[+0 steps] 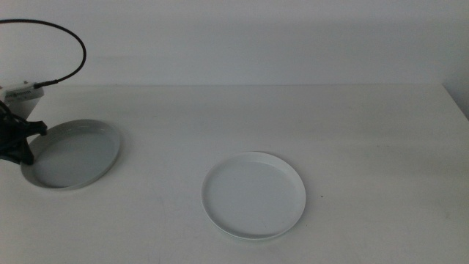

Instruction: Stack the three bowls on top of each other.

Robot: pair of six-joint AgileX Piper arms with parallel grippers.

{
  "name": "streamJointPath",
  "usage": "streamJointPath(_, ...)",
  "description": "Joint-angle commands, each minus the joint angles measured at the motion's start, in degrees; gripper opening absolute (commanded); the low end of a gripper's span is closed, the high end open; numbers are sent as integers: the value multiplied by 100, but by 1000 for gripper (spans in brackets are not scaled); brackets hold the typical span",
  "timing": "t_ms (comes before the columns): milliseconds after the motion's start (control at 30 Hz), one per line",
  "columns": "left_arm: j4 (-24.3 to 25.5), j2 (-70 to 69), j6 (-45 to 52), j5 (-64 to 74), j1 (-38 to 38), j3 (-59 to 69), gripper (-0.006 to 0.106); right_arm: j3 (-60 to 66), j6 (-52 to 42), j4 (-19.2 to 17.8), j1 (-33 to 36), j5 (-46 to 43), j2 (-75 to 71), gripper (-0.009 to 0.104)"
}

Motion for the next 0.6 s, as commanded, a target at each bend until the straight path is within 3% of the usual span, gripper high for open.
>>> streamJointPath(0, -83, -495, -227, 293, -19, -130, -5, -133, -48, 19, 8, -437, 17, 95)
streamJointPath(267, -400, -1793, -409, 705, -556, 149, -5, -133, -48, 13, 8, -437, 17, 95)
streamJointPath(567, -420, -2659, -1047, 726, -2587, 543, -5, -133, -48, 13, 8, -437, 17, 95)
